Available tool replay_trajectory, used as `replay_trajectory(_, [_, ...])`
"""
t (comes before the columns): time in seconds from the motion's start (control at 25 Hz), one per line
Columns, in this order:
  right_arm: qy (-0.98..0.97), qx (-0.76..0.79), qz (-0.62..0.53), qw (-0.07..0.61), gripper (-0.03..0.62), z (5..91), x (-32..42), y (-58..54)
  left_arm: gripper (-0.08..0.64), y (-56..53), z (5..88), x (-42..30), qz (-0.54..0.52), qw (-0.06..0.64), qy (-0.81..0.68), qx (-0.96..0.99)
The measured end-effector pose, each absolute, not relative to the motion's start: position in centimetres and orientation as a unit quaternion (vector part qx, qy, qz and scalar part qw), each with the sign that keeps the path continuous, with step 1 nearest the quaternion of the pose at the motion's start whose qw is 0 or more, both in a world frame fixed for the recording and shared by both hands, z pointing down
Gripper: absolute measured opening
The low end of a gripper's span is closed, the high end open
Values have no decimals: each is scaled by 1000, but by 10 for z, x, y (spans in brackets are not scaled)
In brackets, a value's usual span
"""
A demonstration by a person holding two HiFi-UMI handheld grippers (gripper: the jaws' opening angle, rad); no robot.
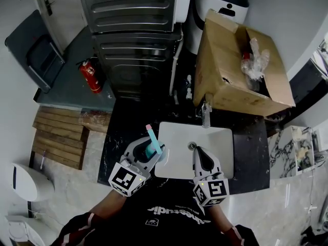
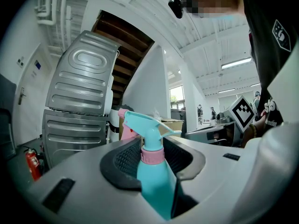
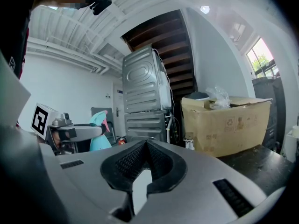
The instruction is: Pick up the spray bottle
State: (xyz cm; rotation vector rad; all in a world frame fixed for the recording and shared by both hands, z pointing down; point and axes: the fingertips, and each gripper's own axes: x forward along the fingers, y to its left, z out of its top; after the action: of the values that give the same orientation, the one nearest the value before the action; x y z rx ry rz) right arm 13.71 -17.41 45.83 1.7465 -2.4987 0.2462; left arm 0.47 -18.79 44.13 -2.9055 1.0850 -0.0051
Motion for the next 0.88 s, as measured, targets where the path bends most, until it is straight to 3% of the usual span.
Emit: replay_trajectory(0.88, [-815, 572, 84, 45, 37, 460, 134, -173, 156, -191, 440, 1, 4, 8, 347, -938])
